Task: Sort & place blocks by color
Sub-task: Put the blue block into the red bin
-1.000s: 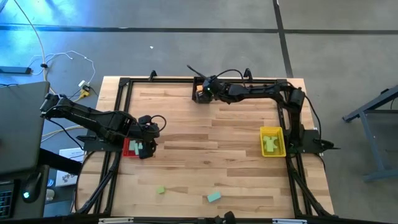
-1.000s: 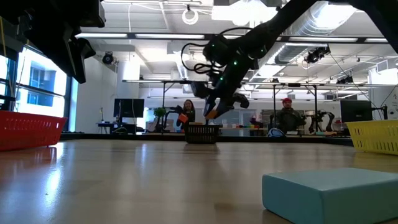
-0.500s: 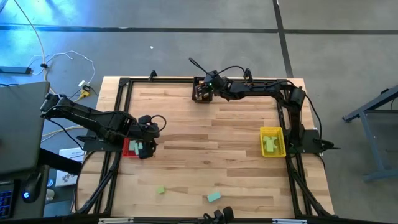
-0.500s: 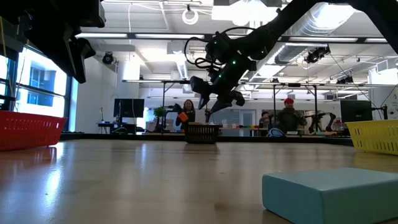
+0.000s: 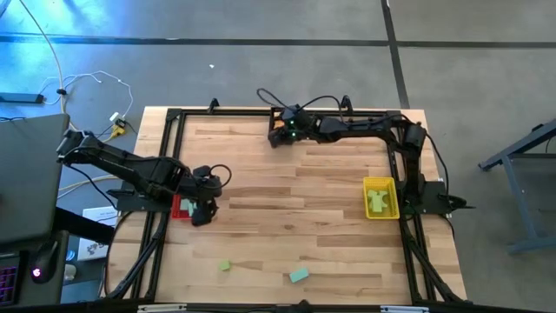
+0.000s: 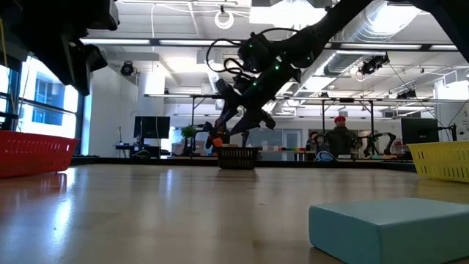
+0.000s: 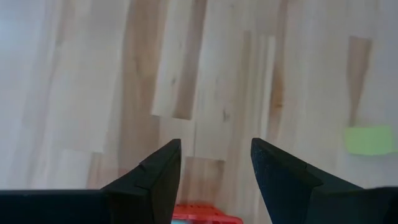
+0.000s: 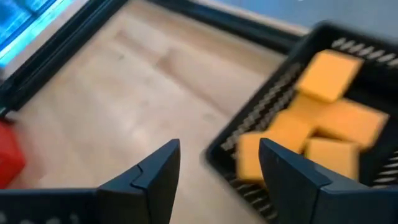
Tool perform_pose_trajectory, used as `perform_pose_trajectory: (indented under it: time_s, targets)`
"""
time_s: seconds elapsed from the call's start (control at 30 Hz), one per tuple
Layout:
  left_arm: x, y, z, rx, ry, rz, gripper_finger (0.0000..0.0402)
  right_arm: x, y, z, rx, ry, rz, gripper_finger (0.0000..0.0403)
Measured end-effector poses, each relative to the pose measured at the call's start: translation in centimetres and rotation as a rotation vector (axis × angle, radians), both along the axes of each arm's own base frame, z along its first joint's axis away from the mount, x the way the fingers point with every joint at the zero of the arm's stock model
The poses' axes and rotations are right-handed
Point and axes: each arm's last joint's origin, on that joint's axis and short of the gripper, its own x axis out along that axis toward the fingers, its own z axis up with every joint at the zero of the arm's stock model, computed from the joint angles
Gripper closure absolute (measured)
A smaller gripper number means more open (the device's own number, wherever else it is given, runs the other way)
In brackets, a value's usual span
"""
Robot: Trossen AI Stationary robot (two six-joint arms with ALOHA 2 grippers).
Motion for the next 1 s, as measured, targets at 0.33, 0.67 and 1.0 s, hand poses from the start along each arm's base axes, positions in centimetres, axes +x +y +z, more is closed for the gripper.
perform_pose_trajectory:
  time_s: [0.33,0.67,1.0]
  targets:
    - [-0.3,-1.5,0.0,-0.002,0.0,-0.08,0.0222,0.7,5.8,2.4,-0.005,0.024,0.162,0.0208]
    - [-0.5,-2.3,0.0,0.02,-0.01,-0.074,0.0222,1.1,14.8,2.9,-0.001,0.096,0.366,0.0208]
    - [-0.5,-2.3,0.0,-0.002,-0.019,0.014,0.0222,0.3,23.9,3.3,-0.102,0.108,0.499,0.0208]
